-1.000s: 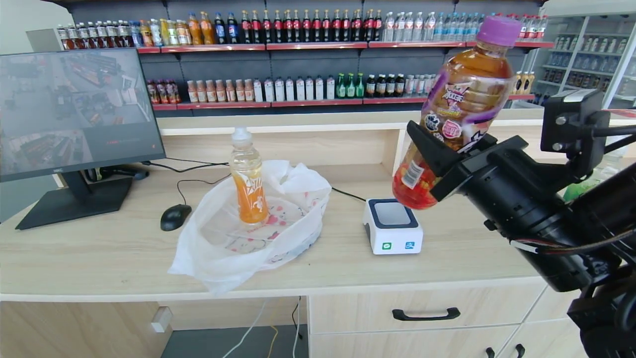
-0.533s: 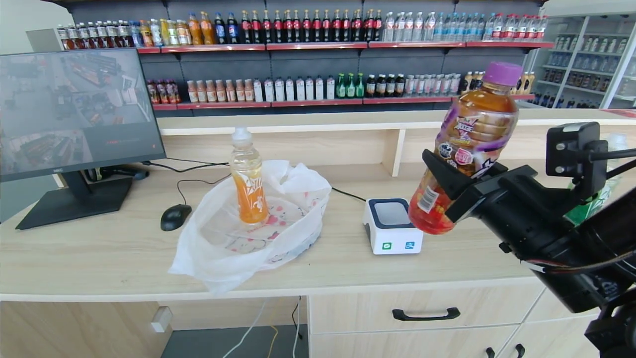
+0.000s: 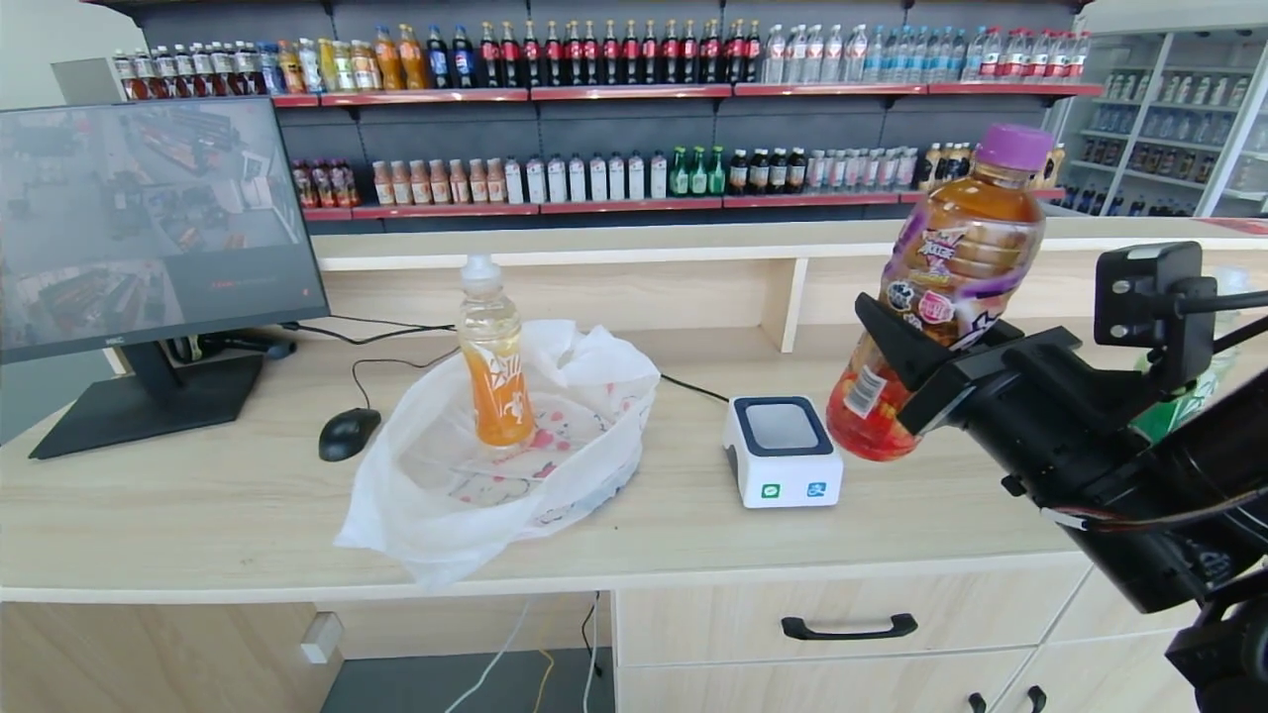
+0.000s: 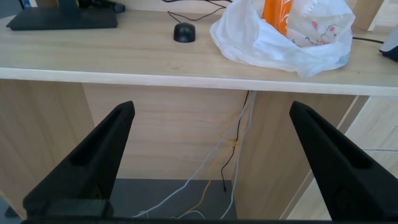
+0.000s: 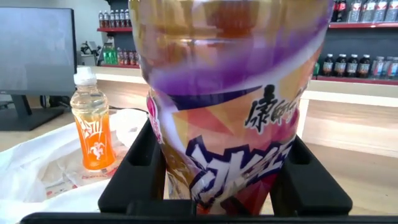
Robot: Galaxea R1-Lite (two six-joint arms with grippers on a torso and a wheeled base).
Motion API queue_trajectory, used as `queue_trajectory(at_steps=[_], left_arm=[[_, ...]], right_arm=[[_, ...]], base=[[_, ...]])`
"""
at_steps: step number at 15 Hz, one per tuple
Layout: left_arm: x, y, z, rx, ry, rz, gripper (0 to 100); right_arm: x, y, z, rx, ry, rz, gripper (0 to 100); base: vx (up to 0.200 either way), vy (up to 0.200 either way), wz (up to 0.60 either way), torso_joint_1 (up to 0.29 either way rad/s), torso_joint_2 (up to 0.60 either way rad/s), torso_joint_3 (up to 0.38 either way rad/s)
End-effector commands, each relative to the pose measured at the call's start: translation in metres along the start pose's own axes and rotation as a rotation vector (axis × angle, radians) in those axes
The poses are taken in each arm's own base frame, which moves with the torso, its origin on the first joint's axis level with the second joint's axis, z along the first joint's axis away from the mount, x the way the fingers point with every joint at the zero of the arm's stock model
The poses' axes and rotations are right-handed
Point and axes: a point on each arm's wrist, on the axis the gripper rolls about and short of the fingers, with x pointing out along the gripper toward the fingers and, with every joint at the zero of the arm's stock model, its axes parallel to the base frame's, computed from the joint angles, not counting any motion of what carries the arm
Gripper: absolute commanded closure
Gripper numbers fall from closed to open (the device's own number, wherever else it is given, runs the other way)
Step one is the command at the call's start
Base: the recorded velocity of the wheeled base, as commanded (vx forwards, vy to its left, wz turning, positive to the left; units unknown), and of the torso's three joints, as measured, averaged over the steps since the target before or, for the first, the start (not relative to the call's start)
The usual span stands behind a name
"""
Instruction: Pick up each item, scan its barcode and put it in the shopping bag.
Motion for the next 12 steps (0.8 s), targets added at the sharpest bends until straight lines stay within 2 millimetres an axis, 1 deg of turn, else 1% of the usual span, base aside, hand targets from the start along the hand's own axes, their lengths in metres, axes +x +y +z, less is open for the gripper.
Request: queue_trajectory(at_steps=[1, 3, 4, 5, 11, 12], left_arm=[[-0.0001, 0.0000, 0.0001, -0.001, -0.001, 0.002, 0], [-0.0001, -0.0001, 0.0001, -0.001, -0.001, 0.001, 0], [-0.0001, 0.0000, 0.0001, -0.001, -0.001, 0.002, 0], [-0.0001, 0.0000, 0.0001, -0.001, -0.001, 0.001, 0], [-0.0001, 0.0000, 0.0001, -0.001, -0.001, 0.001, 0], [-0.0001, 0.0000, 0.0001, -0.001, -0.001, 0.001, 0]], right_arm=[[0.0047, 0.0008, -0.0062, -0.002, 0.014, 0.001, 100], [0.0083, 0.0013, -0.0082, -0.002, 0.014, 0.001, 100], [0.0078, 0.0016, -0.0142, -0.005, 0.037, 0.002, 100], [0.0080, 0.0021, -0.0152, -0.004, 0.040, 0.004, 100], [0.0058, 0.0017, -0.0131, -0.004, 0.037, 0.004, 100], [0.0076, 0.0015, -0.0132, -0.003, 0.034, 0.002, 100]], base=[[0.000, 0.200, 0.00, -0.002, 0.00, 0.007], [0.000, 0.200, 0.00, 0.007, 0.00, 0.005], [0.000, 0.200, 0.00, 0.007, 0.00, -0.002], [0.000, 0.200, 0.00, 0.002, 0.00, 0.002], [0.000, 0.200, 0.00, 0.002, 0.00, 0.003], [0.000, 0.000, 0.00, 0.000, 0.00, 0.000]])
